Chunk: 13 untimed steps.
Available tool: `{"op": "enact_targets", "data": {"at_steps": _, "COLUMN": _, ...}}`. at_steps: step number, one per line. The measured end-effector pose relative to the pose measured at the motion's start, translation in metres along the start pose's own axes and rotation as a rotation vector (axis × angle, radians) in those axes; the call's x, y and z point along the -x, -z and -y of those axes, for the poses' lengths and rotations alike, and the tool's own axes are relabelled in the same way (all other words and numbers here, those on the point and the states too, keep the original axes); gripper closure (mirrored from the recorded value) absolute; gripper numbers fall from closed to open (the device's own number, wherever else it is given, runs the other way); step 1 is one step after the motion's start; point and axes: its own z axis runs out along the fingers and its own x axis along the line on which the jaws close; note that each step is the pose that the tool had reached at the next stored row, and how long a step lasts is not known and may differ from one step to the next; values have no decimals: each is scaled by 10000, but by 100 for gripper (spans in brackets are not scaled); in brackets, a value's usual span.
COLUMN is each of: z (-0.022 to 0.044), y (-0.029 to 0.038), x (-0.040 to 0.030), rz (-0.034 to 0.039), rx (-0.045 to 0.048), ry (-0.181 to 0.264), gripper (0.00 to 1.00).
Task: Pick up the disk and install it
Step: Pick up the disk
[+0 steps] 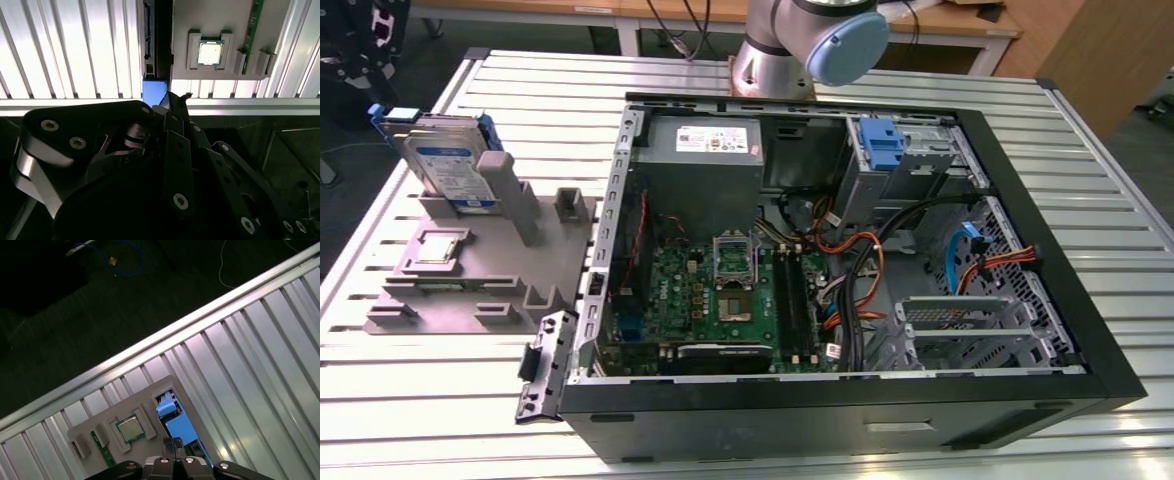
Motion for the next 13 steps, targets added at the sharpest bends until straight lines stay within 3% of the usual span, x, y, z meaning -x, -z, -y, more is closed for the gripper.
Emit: {"op": "enact_targets", "data": {"at_steps": 13, "z": 0, "y": -7, "x": 0, "rz": -49, "rx": -47, "ry": 2221, "gripper": 90}}
